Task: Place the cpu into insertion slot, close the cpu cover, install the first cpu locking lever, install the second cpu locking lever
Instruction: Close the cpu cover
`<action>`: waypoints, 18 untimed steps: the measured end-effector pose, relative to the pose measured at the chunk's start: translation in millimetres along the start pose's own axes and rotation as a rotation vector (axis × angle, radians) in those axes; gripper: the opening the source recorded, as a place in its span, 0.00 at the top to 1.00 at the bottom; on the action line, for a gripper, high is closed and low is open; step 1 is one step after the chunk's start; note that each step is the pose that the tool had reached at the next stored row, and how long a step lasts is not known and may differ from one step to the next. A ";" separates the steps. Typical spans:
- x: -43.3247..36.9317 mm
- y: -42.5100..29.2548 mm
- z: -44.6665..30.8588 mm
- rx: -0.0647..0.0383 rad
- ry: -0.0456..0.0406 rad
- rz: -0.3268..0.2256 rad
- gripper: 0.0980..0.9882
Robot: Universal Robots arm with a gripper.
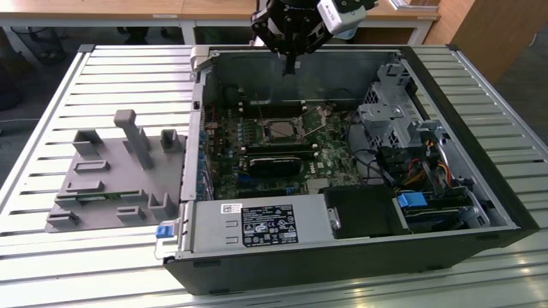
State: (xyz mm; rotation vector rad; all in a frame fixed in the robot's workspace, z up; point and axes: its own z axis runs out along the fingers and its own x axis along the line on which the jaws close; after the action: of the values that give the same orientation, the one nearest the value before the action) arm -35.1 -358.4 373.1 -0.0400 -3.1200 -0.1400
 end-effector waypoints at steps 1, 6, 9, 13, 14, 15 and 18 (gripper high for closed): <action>0.0 0.0 0.0 0.000 0.0000 0.000 0.99; 0.0 0.0 0.0 0.000 0.0000 0.000 0.99; -1.1 0.0 0.2 0.000 -0.0006 0.007 0.99; -1.2 -0.1 2.5 -0.001 -0.0068 0.076 0.99; -1.2 -0.2 3.3 -0.002 -0.0084 0.094 0.99; -1.2 -0.2 4.0 -0.002 -0.0100 0.112 0.99; -1.3 -0.4 6.2 -0.003 -0.0149 0.166 0.99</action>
State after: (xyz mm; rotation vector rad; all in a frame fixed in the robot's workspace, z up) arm -34.0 -358.3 366.8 -0.3007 -3.1132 -0.1419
